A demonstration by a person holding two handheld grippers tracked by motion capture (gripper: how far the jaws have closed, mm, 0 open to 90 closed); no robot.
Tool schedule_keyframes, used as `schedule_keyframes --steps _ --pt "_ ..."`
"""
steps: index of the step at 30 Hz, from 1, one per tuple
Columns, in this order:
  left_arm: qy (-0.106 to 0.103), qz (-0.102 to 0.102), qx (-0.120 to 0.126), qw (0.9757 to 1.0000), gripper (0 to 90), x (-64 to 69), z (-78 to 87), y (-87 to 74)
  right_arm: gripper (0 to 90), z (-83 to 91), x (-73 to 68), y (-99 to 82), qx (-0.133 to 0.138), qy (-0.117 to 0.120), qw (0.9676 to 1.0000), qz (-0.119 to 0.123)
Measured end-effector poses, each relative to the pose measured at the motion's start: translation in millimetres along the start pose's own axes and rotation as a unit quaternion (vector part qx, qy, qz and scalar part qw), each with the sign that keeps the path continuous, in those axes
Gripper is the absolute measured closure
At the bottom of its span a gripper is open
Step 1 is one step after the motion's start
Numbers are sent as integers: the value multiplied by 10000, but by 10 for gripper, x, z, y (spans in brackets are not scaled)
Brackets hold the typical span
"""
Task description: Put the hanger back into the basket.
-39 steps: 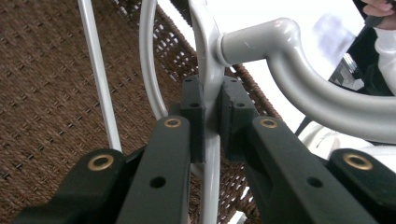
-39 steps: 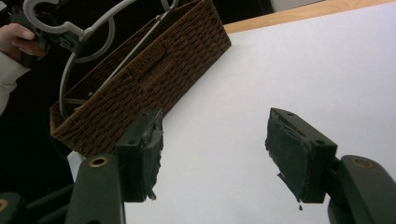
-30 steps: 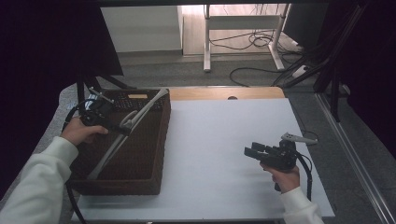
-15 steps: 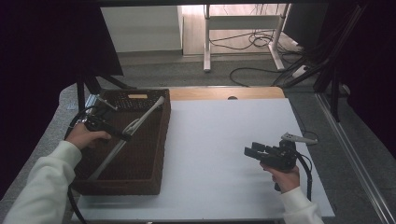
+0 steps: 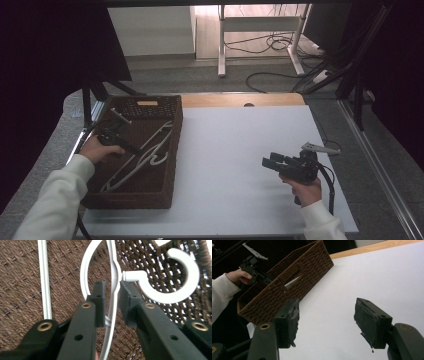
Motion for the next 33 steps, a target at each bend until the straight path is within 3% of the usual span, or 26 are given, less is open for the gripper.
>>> schedule_keyframes --steps 3,6,9,13,16,20,23,29,33 --pt "44 -68 45 10000 688 35 -7 8 370 4 -2 0 4 14 10000 11" --pt "223 -147 208 9994 565 54 65 24 370 12 -7 -4 -6 23 10000 13" --pt "255 -173 441 9986 480 89 165 32 370 20 -8 -1 -1 39 10000 31" --pt "266 -410 793 9956 335 244 275 43 369 40 1 15 10 56 10000 47" --pt "243 -560 1020 9929 308 370 335 42 366 54 12 14 -15 12 10000 88" --pt "405 -775 1278 9879 287 518 408 16 363 77 3 5 -46 -27 9999 164" --pt "305 -913 1503 9839 285 643 454 -7 360 90 -2 5 -48 -52 9998 160" --pt "117 -1207 1711 9778 284 908 430 -52 347 94 18 -6 -92 -138 9995 258" --pt "18 -1192 1854 9754 288 1061 345 -56 327 105 29 -29 -168 -241 9987 428"
Point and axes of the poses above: each handheld gripper's, and its own axes: z roughly backward along the jaws, y roughly out of its top, x roughly to its right, the point moved 8 cm from there along -z, roughly forward along the jaws, and after that the axes turned 1 degree about -y, right-handed, at the moved point
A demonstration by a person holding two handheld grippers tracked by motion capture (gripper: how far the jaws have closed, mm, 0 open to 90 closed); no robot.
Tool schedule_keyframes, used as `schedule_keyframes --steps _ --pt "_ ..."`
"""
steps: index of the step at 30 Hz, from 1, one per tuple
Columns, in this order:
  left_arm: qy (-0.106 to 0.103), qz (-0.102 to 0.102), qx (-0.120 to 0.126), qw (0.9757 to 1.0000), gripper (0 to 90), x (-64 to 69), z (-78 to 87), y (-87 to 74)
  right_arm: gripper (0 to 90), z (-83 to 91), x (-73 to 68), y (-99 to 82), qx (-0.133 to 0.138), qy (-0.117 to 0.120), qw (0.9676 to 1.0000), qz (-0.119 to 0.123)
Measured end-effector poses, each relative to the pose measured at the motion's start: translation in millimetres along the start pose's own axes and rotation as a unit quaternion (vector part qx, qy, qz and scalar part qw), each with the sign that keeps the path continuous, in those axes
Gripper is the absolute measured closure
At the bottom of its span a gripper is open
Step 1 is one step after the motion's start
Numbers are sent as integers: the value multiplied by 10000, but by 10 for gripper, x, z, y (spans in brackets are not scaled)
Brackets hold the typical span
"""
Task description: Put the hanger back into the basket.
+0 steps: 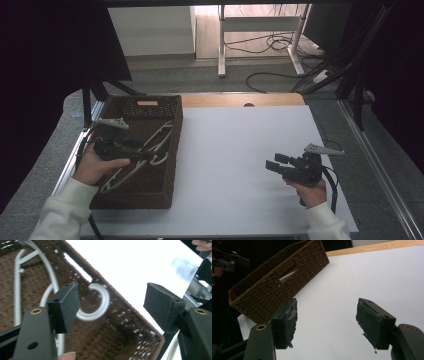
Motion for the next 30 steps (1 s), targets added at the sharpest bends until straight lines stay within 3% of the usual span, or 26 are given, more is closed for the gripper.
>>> schedule_keyframes --steps 3,6,7,10,13,30 --pt "178 -9 121 9998 291 75 -82 -5 308 16 2 -26 -138 -141 9995 244" --pt "184 -1 242 9995 292 139 -144 -12 282 34 26 -53 -303 -291 9982 435" --pt "292 -36 256 9992 292 153 -166 -20 275 39 36 -62 -357 -337 9976 483" --pt "277 -69 291 9992 294 205 -208 -35 255 62 70 -79 -503 -455 9957 638" --pt "392 -137 271 9988 294 239 -254 -64 240 90 101 -85 -588 -542 9939 753" --pt "382 -179 323 9986 295 332 -406 -144 219 200 168 -71 -716 -715 9904 944"
Point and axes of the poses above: each handheld gripper's, and its own axes: z roughly backward along the jaws, y roughly out of its top, x roughly to its right, the point moved 8 cm from there along -z, roughly forward along the jaws, and after that the axes turned 1 degree about -y, right-handed, at the moved point
